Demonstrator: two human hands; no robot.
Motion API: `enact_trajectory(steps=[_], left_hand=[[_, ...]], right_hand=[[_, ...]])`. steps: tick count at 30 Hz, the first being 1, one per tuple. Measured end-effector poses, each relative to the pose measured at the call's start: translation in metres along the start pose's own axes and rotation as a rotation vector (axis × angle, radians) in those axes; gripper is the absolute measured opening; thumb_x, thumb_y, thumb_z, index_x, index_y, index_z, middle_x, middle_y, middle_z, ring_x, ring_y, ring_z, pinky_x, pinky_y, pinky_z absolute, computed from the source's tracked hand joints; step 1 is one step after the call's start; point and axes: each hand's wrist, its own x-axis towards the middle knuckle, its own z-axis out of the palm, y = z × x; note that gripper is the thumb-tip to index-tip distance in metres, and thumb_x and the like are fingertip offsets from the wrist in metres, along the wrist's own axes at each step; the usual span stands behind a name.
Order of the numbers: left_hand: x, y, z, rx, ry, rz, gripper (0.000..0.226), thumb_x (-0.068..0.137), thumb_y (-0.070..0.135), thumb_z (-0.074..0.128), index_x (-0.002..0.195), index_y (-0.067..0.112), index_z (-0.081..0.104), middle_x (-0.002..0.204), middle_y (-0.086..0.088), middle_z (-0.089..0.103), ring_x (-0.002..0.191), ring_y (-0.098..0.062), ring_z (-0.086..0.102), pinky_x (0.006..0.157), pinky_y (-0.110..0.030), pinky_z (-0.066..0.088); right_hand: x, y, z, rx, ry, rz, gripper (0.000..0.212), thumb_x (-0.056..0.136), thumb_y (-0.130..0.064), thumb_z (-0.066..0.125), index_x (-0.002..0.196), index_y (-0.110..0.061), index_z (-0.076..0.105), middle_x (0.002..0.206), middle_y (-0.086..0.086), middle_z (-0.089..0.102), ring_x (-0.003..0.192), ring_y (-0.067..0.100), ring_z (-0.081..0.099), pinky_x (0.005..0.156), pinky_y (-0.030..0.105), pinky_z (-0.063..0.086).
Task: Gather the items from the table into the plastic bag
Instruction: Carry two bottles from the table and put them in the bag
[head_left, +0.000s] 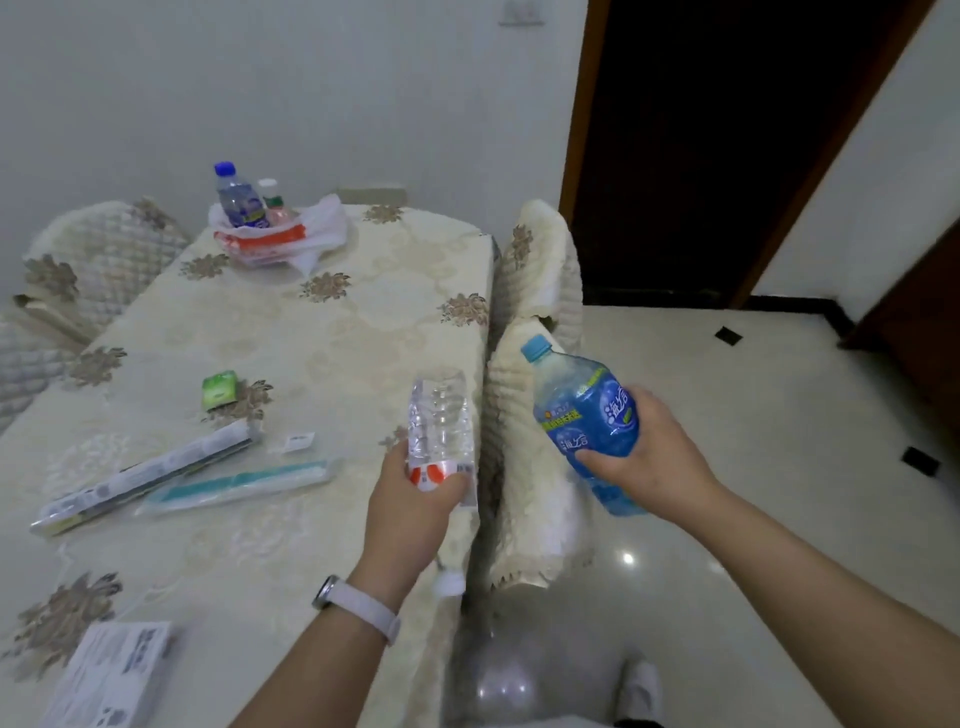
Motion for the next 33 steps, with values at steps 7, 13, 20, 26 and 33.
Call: enact_trajectory(steps=[7, 13, 20, 26, 33], left_hand=[[0.023, 0.064, 0.155, 0.053, -0.146, 0.074, 0.04, 0.078, 0.017, 0.078, 0.103, 0.039, 0.056, 0.094, 0.013, 0.072, 0.078, -0.002, 0.07, 0.071, -0.027, 0.055], [0.03, 0.095, 0.292, 0.124, -0.279, 0.073, 0.043, 0.081, 0.016, 0.076, 0.12, 0.022, 0.058, 0.097, 0.004, 0.073, 0.077, -0.01, 0.071, 0.068, -0.029, 0.056], [0.043, 0.13, 0.393, 0.173, -0.459, 0.132, 0.054, 0.077, 0.021, 0.079, 0.125, 0.028, 0.055, 0.103, 0.007, 0.072, 0.087, -0.012, 0.072, 0.081, -0.039, 0.058], [0.088, 0.142, 0.434, 0.142, -0.479, 0.137, 0.052, 0.077, 0.013, 0.078, 0.123, 0.023, 0.057, 0.1, 0.001, 0.074, 0.085, -0.016, 0.072, 0.081, -0.04, 0.059], [0.194, 0.145, 0.47, 0.087, -0.465, 0.054, 0.05, 0.082, 0.011, 0.075, 0.124, 0.024, 0.051, 0.1, 0.002, 0.07, 0.082, -0.017, 0.07, 0.061, -0.028, 0.052]], right_hand=[[0.035, 0.113, -0.095, 0.11, 0.084, 0.12, 0.068, 0.053, -0.055, 0.08, 0.111, -0.041, 0.046, 0.105, -0.014, 0.059, 0.095, 0.009, 0.06, 0.084, 0.041, 0.054], [0.058, 0.205, -0.189, 0.123, 0.175, 0.201, 0.068, 0.054, -0.052, 0.082, 0.111, -0.044, 0.044, 0.107, -0.013, 0.056, 0.096, 0.008, 0.059, 0.085, 0.04, 0.054], [0.07, 0.259, -0.255, 0.138, 0.302, 0.27, 0.071, 0.056, -0.052, 0.082, 0.115, -0.042, 0.044, 0.109, -0.011, 0.056, 0.098, 0.008, 0.059, 0.085, 0.04, 0.055], [0.11, 0.277, -0.267, 0.142, 0.339, 0.32, 0.067, 0.058, -0.049, 0.083, 0.109, -0.047, 0.04, 0.11, -0.012, 0.056, 0.097, 0.007, 0.059, 0.085, 0.037, 0.054], [0.219, 0.294, -0.254, 0.101, 0.277, 0.376, 0.072, 0.058, -0.048, 0.084, 0.116, -0.041, 0.043, 0.111, -0.01, 0.056, 0.097, 0.008, 0.059, 0.084, 0.036, 0.055]])
